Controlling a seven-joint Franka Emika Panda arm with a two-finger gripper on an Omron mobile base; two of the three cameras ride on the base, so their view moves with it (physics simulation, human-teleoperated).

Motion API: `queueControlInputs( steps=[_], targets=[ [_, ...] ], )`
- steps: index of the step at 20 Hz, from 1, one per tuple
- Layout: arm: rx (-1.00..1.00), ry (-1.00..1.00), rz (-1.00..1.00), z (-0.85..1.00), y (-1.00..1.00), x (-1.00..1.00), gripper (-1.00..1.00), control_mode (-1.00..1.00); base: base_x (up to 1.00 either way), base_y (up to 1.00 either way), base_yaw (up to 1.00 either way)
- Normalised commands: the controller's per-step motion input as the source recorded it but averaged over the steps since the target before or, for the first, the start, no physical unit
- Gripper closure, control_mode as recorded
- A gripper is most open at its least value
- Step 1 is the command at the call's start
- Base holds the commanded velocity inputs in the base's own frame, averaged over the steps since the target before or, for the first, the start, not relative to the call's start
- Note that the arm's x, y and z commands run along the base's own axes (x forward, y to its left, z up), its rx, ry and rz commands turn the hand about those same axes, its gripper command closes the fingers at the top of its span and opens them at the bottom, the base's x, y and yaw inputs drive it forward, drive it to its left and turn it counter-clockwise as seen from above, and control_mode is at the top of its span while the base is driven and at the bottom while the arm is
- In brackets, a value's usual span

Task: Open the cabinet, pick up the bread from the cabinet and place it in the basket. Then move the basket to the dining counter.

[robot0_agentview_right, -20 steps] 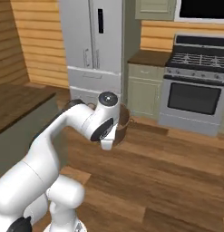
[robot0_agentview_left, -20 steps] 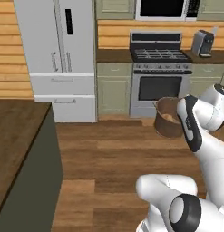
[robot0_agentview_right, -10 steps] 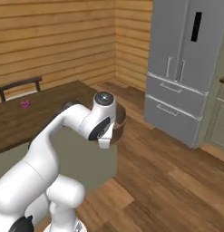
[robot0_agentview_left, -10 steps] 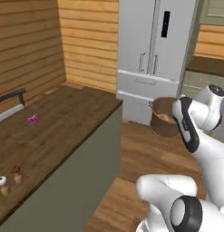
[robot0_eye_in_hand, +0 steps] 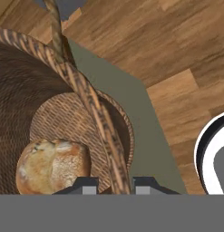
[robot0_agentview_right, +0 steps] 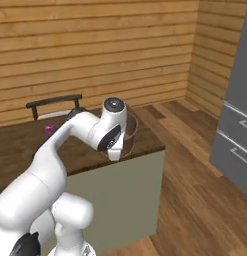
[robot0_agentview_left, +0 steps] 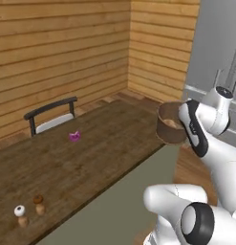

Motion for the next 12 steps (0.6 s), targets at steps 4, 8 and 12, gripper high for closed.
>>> queueControlInputs(
  steps=[4, 8, 12],
  targets=[
    [0.0, 0.0, 0.0, 0.0, 0.0, 0.0, 1.0, 1.0, 0.85, -0.01, 0.34],
    [0.0, 0.0, 0.0, 0.0, 0.0, 0.0, 1.0, 1.0, 0.51, -0.14, 0.38],
    [0.0, 0.0, 0.0, 0.0, 0.0, 0.0, 1.0, 1.0, 0.01, 0.0, 0.06]
  ],
)
